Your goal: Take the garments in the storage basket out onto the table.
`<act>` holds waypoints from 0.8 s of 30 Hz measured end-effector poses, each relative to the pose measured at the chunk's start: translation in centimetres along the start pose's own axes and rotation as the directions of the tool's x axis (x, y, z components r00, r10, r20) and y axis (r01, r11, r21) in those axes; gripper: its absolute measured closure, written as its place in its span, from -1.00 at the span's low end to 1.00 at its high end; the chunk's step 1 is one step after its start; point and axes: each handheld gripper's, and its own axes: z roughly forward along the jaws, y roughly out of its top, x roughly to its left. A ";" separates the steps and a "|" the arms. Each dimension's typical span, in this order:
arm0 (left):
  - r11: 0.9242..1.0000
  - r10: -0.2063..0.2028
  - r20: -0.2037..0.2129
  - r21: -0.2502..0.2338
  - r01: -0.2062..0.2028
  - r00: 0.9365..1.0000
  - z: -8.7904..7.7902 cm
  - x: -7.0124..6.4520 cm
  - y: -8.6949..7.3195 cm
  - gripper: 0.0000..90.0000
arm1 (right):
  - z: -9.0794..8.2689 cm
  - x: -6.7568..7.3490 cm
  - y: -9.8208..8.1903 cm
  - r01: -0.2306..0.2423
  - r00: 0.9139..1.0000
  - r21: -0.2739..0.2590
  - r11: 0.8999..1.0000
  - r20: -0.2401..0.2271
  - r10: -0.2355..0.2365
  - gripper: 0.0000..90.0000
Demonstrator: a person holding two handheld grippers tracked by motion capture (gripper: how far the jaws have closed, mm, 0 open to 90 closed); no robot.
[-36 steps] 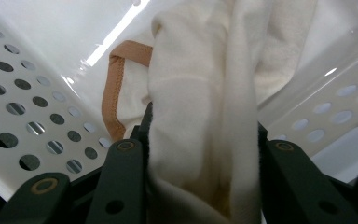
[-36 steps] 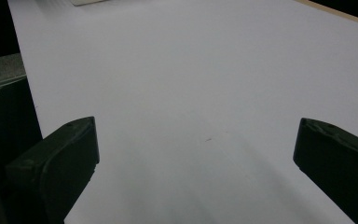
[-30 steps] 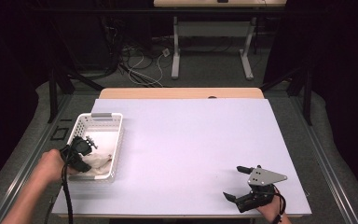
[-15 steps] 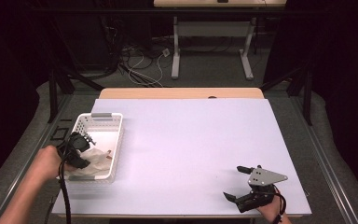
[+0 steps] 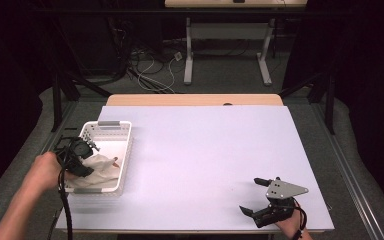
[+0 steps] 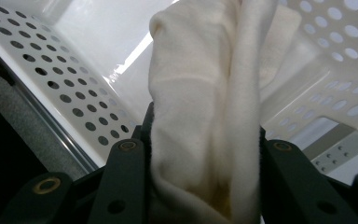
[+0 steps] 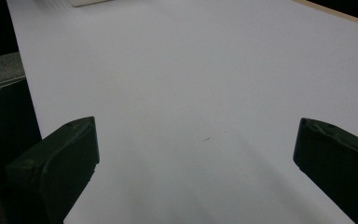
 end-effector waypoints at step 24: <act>0.999 0.053 -0.051 0.013 -0.052 0.997 -3.7 0.7 1.4 0.45 | 0.1 0.0 0.0 -0.004 1.000 -0.005 1.000 -0.001 0.004 -1.00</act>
